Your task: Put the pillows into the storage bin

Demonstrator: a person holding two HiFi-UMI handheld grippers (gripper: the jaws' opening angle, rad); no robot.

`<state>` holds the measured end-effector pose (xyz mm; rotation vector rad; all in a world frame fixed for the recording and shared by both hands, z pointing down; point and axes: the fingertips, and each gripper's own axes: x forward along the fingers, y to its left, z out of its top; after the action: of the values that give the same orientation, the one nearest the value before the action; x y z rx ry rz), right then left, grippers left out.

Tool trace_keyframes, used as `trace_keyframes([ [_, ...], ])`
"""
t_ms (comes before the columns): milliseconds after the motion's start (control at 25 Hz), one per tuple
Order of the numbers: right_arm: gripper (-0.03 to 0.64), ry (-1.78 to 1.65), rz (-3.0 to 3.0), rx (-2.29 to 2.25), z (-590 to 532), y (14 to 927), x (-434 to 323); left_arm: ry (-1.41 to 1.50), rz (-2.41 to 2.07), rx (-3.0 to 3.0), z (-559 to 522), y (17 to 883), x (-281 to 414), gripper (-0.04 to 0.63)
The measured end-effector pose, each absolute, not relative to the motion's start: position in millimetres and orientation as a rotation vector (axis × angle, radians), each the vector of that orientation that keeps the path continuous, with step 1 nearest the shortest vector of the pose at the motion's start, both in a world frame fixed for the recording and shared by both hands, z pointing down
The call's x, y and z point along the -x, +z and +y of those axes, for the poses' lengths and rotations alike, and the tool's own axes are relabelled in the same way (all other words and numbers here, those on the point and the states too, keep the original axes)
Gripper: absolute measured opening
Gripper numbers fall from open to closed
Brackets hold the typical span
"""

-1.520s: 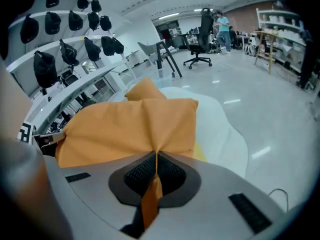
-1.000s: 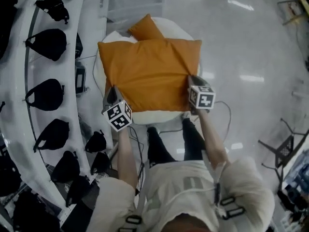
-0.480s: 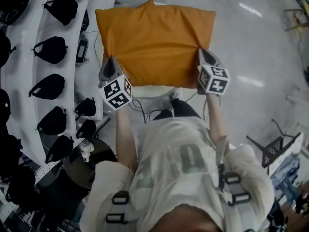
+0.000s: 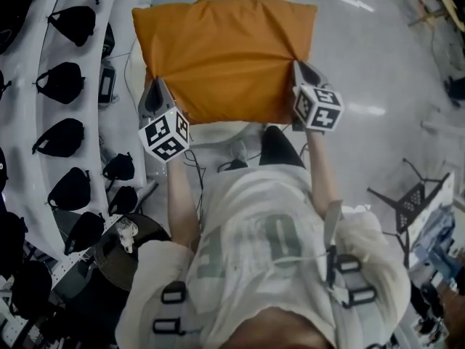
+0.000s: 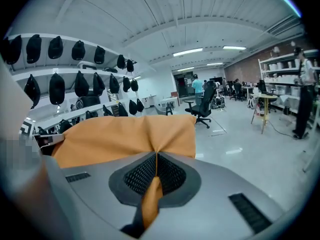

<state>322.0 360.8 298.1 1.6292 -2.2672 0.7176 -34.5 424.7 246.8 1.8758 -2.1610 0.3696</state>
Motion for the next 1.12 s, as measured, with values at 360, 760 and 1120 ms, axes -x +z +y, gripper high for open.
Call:
trace_keyframes([
  [360,0.012,0.705,-2.314,-1.598,241.5,304.2,-414.3,0.394,-2.193,-1.819,312.8,259.6,-56.3,0.011],
  [760,0.012,0.562,-2.417,-1.354,87.7,274.0,-493.2,0.309,-2.322,-1.650,200.2,238.2,-147.1,0.011],
  [1120,0.012,0.543,-2.473,-1.280,-20.9,280.2,-482.9,0.306,-2.424,-1.568,99.5,234.3,-137.0,0.011],
])
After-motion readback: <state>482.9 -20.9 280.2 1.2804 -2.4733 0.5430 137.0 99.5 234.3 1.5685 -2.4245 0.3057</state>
